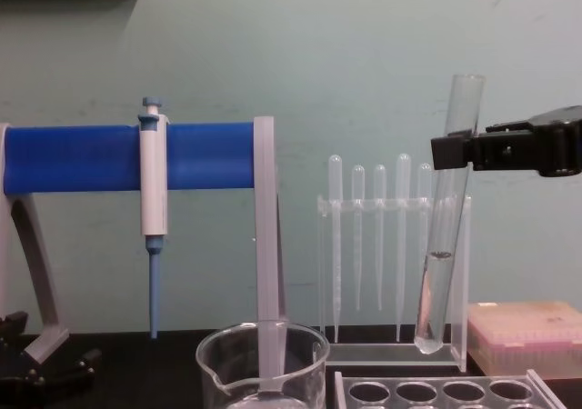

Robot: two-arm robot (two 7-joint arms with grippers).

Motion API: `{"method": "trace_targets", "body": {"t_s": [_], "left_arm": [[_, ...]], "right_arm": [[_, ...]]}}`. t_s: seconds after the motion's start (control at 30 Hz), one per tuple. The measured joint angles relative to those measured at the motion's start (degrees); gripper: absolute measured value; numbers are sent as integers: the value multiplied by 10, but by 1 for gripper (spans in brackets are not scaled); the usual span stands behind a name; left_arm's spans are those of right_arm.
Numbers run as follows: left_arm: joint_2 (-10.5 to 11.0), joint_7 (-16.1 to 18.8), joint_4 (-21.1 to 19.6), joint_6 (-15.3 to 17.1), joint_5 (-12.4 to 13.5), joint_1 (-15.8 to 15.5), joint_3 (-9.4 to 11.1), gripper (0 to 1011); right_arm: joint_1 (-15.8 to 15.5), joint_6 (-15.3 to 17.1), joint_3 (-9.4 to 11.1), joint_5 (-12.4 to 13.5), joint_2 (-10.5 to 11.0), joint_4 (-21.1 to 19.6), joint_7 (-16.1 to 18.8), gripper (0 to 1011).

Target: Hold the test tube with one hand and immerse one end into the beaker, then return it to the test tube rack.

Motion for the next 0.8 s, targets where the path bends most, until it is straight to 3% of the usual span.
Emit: {"method": "trace_targets", "body": {"t_s": [0.8], "left_arm": [[0,0,0,0,0,0,0,1000]], "right_arm": [[0,0,0,0,0,0,0,241]]}}
